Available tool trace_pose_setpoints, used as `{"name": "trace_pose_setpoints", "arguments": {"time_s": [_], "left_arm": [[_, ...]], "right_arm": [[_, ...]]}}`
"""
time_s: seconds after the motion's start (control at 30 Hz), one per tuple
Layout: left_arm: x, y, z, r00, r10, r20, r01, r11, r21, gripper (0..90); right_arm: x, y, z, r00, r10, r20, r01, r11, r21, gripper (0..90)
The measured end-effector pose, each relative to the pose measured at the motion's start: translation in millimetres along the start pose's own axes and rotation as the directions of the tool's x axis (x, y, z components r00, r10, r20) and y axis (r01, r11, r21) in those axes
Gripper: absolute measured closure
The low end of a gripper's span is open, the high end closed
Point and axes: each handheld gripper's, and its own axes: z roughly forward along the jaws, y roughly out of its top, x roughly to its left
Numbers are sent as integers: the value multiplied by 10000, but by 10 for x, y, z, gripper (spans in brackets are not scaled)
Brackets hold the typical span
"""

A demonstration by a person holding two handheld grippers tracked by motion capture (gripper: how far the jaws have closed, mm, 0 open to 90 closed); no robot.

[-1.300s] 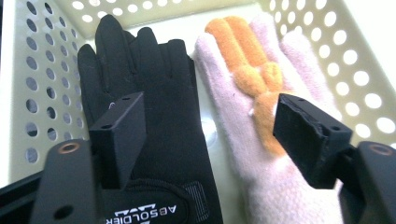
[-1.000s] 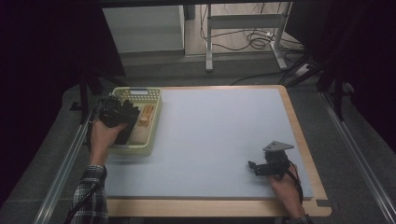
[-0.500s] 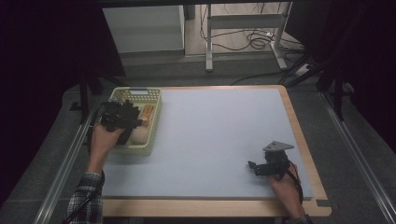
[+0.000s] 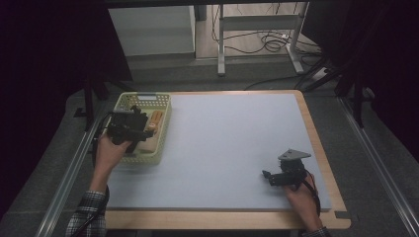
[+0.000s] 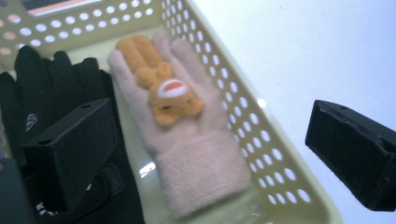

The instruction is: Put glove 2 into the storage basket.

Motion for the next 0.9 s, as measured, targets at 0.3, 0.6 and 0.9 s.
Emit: {"name": "trace_pose_setpoints", "arguments": {"time_s": [0.3, 0.6, 0.9], "left_arm": [[-176, -8, -11, 9984, 442, 357, -433, 9987, -253, 23], [-370, -26, 22, 9941, 852, 676, -828, 9959, -375, 23], [-538, -55, 74, 9889, 1085, 1019, -1038, 9933, -506, 24]], "right_arm": [[2, 2, -1, 10000, 20, 1, -20, 10000, 10, 95], [2, 3, -3, 10000, 0, 10, 0, 10000, 28, 96], [3, 4, -4, 10000, 6, 3, -6, 10000, 28, 96]]}}
